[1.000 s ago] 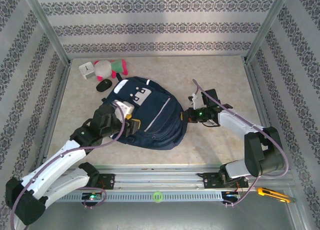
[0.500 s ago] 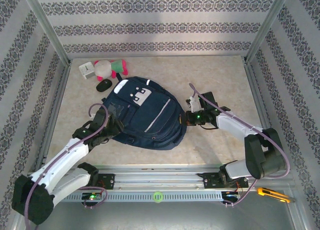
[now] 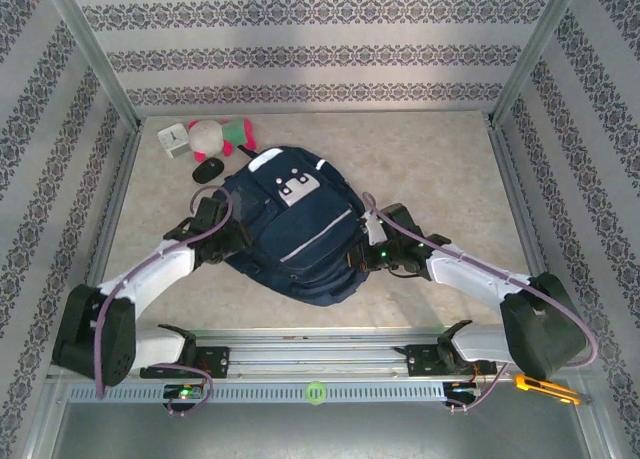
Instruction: Pack the student bag
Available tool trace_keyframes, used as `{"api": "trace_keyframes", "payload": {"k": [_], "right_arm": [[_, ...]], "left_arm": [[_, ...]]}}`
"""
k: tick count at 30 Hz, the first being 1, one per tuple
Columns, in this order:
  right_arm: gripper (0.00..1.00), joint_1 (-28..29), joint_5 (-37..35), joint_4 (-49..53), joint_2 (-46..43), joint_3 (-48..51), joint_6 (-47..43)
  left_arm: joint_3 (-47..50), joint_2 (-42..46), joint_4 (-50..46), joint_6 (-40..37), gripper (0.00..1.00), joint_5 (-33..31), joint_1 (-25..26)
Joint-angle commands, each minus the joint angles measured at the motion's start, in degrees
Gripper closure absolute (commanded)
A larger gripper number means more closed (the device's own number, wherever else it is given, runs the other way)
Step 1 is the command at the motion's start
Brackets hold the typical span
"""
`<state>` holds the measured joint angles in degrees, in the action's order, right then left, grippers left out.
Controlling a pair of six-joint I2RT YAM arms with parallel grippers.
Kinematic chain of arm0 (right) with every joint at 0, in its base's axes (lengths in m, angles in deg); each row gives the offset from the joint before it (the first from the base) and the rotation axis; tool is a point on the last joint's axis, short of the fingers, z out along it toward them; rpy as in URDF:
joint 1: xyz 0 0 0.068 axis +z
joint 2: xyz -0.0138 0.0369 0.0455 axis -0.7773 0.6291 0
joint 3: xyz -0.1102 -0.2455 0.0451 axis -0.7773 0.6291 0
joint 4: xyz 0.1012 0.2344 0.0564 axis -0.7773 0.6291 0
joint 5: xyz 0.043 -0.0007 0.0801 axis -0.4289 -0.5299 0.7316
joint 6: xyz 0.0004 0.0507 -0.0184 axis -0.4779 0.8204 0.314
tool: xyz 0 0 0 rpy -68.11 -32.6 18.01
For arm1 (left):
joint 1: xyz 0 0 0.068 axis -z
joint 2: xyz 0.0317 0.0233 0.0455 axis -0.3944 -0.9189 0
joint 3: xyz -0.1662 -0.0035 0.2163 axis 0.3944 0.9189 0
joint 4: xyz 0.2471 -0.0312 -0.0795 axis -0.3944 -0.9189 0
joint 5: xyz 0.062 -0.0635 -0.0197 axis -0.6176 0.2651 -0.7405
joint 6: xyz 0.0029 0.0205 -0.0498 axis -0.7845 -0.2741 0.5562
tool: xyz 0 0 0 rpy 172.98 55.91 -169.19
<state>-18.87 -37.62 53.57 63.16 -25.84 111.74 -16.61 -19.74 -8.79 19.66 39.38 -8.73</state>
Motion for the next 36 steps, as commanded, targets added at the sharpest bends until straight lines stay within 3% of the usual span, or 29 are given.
{"api": "trace_keyframes", "payload": {"k": [1, 7, 14, 15, 18, 22, 26, 30, 36], "right_arm": [[1.0, 3.79, -2.85, -4.49, -1.98, 1.63, 4.89], [1.0, 10.04, -6.69, -7.18, -1.48, 2.31, 8.53], [1.0, 12.14, -6.86, -8.38, 0.29, 1.78, 9.12], [1.0, 11.95, -6.94, -7.82, 0.22, 1.51, 8.29], [1.0, 11.22, -5.8, -7.01, 0.05, 1.1, 7.06], [1.0, 10.13, -3.84, -6.79, 0.05, 0.62, 5.91], [1.0, 9.12, -2.39, -6.22, 0.36, -0.01, 4.67], [1.0, 8.6, -1.99, -6.13, 0.4, -0.31, 4.35], [1.0, 7.94, -1.06, -6.09, 1.01, -0.67, 3.88]], "left_arm": [[-6.11, -5.79, 7.94, -7.21, 0.38, 4.96, -0.35], [-15.19, -14.81, 10.08, -13.09, 0.35, 7.36, -0.36], [-17.77, -14.41, 9.15, -17.76, 0.31, 6.28, -0.31], [-15.99, -8.33, 8.55, -24.78, 0.24, 4.83, 0.51], [-11.48, 0.67, 10.75, -36.42, 0.21, 5.7, 2.42], [-3.16, 11.59, 14.39, -56.87, 0.22, 18.6, 5.89], [-1.79, 14.17, 8.31, -72.17, 0.22, 26.89, 11.64], [-4.15, 9.05, 5.0, -79.16, 0.21, 23.2, 20.0], [-6.06, 1.69, 10.39, -80.23, 0.23, 23.14, 25.44]]}}
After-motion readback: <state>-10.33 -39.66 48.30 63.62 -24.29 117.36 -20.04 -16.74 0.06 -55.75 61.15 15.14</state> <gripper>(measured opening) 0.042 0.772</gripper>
